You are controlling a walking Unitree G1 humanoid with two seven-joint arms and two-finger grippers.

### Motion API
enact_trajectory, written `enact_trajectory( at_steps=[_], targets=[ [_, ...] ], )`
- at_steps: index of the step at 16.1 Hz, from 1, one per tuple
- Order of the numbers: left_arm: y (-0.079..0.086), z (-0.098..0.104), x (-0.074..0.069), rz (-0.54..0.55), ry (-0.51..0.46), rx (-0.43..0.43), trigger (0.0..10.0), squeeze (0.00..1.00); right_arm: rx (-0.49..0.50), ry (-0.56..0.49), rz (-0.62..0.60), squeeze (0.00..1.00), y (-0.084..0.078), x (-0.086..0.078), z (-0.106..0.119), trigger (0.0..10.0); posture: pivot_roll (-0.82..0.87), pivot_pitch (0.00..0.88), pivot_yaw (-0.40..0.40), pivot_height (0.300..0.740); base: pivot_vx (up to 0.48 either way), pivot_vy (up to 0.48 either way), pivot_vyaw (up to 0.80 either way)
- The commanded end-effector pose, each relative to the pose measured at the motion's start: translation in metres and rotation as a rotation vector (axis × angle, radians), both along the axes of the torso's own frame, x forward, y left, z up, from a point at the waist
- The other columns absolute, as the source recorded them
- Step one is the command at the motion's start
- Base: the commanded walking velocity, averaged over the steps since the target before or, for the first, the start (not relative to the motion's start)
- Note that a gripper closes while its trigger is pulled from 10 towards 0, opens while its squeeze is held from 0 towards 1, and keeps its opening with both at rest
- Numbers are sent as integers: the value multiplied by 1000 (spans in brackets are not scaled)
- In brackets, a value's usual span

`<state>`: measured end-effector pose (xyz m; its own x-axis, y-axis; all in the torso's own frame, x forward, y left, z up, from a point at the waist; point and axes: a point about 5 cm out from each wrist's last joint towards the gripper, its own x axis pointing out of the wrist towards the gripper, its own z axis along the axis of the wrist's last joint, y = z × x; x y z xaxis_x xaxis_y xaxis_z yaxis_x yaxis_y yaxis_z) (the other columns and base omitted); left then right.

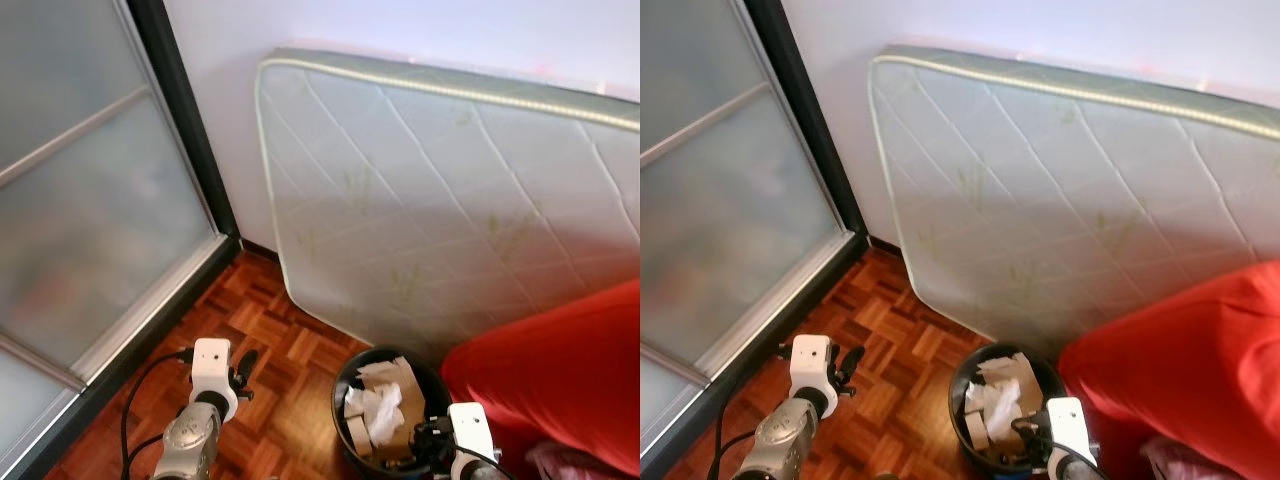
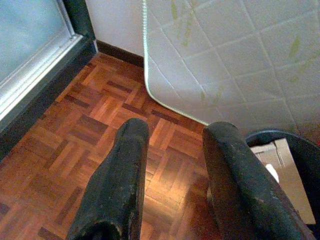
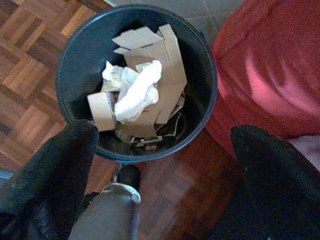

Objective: Clean up the room

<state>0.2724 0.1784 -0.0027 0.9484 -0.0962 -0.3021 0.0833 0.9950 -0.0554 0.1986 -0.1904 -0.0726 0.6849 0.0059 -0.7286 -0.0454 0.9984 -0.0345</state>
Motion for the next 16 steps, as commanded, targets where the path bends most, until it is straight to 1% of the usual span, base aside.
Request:
enact_trajectory(
  at_steps=[1,11,14,16],
  targets=[
    [4,-1,-2,14,3,-2,10000,0,12,12,-5,0,3,0,-1,10000,41,88,31,704,311,0,0],
    [5,0,-2,16,-3,-6,10000,0,21,23,7,0,12,1,-2,10000,45,99,32,704,325,0,0],
    [5,0,-1,20,-6,-6,10000,0,24,17,8,0,13,2,-2,10000,44,101,32,704,0,0,0],
    [5,0,-1,20,-6,-6,10000,0,23,15,5,0,7,0,-2,10000,44,102,32,704,0,0,0]
  ],
)
